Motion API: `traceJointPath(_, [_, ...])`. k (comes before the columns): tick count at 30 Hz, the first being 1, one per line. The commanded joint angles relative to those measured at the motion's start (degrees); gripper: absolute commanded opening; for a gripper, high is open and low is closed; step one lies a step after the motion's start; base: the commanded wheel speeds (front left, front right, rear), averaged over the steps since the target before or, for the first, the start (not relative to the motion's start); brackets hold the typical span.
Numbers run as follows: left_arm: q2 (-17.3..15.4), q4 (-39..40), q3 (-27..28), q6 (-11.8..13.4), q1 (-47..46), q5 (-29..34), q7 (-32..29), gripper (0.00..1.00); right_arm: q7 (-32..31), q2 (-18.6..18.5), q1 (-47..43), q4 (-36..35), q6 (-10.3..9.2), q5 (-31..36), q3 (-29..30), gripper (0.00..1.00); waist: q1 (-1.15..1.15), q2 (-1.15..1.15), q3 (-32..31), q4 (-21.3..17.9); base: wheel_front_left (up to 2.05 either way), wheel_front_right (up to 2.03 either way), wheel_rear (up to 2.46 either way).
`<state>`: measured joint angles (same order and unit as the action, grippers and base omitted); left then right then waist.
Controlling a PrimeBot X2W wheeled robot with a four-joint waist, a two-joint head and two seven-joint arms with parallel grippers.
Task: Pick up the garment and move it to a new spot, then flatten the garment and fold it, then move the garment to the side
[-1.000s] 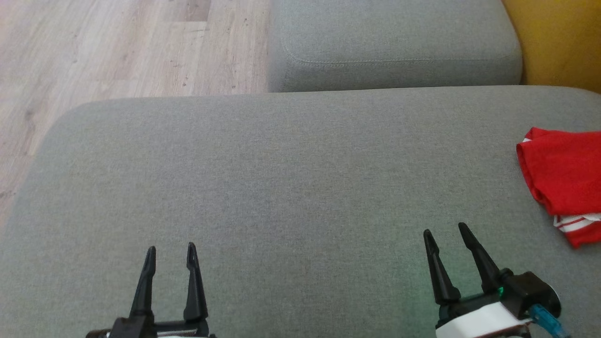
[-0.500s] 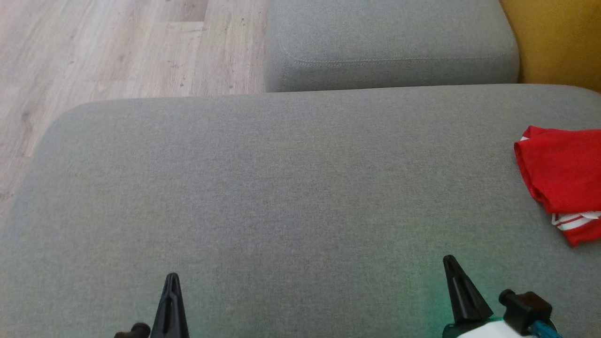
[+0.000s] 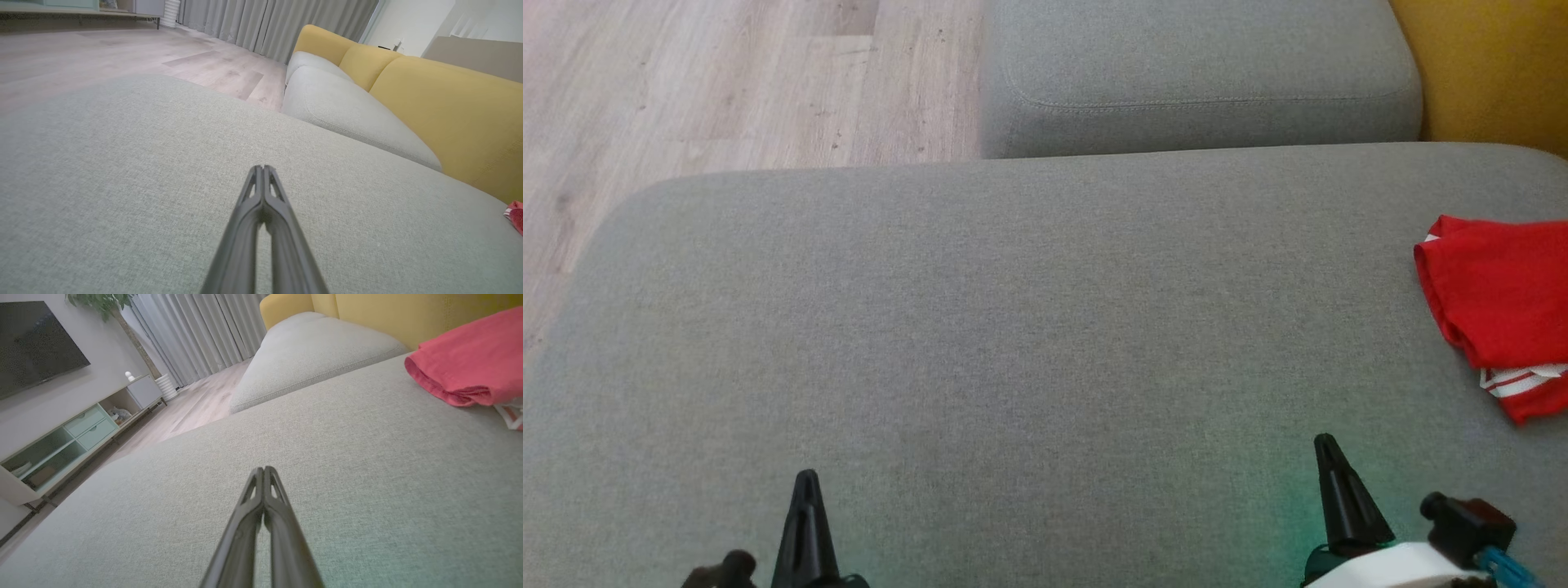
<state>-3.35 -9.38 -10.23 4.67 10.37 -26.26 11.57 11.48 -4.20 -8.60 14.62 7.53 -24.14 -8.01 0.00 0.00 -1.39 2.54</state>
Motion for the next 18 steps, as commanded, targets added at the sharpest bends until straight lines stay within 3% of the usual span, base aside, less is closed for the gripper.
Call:
traceJointPath(1, [-0.7,1.3,1.3,-0.6,-2.8,-2.2,-0.5,0.00,-0.4,-0.6,3.3,-1.7,-0.01,-2.4,0.5,0.00,0.00,0.00,0.0,-0.1,0.00,0.00,0.00])
traceJointPath(18, [-1.0,0.4,3.0,-2.4,-5.0,-13.1,-2.7,0.00,-2.7,-0.8,5.1,-1.5,-0.01,-13.5,2.1,0.00,0.00,0.00,0.3,-0.4,0.00,0.00,0.00])
